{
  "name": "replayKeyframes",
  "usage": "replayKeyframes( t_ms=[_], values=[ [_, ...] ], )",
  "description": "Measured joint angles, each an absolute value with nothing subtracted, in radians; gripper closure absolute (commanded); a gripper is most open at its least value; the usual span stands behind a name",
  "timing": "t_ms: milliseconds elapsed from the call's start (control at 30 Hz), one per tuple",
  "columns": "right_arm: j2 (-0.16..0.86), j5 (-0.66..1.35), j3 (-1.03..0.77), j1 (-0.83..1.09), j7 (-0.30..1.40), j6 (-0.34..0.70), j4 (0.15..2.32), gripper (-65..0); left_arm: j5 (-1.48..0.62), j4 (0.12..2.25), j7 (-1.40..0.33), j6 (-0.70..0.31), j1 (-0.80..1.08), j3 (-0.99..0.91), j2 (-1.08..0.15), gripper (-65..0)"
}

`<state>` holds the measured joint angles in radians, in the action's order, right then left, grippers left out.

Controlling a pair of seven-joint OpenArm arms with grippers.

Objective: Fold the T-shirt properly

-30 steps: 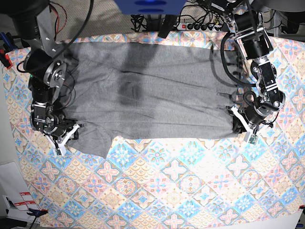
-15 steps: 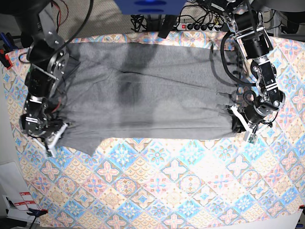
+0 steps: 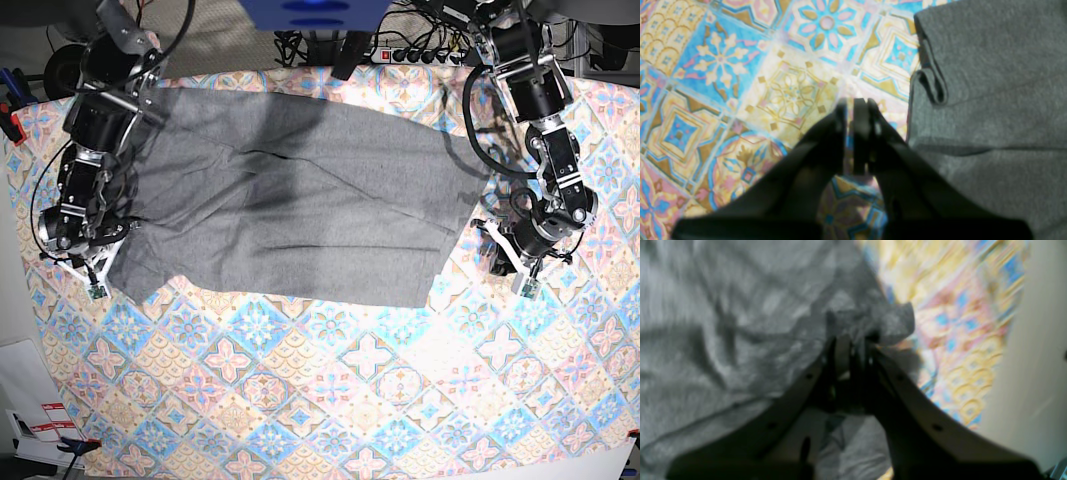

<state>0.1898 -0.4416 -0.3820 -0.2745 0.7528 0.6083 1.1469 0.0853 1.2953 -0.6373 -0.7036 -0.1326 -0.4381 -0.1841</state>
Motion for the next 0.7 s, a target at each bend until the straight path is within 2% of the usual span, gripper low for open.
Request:
replayKeyframes(
  t_ms=[100, 267, 367, 533, 700],
  values=[
    [0.186, -0.434, -0.379, -0.295, 0.743, 0.609, 1.153, -1.3, 0.105, 1.295, -0.65, -0.702, -0.188, -0.445, -0.158, -5.5],
    [0.185, -0.438, -0.38, -0.29, 0.747, 0.609, 1.158, -1.4, 0.084, 1.295, -0.722, -0.703, -0.377, -0.438, -0.087, -25.4],
    [0.18, -0.437, -0.382, -0.287, 0.748, 0.609, 1.158, -1.4, 0.088, 1.222, -0.761, -0.704, -0.457, -0.439, -0.078, -31.8],
    [0.176, -0.437, -0.379, -0.294, 0.744, 0.608, 1.158, -1.4, 0.098, 0.889, -0.768, -0.689, -0.58, -0.443, -0.084, -30.7],
    [0.178, -0.439, -0.38, -0.287, 0.745, 0.608, 1.158, -1.4, 0.09, 0.589, -0.625, -0.688, -0.626, -0.441, -0.099, -30.8]
  ],
)
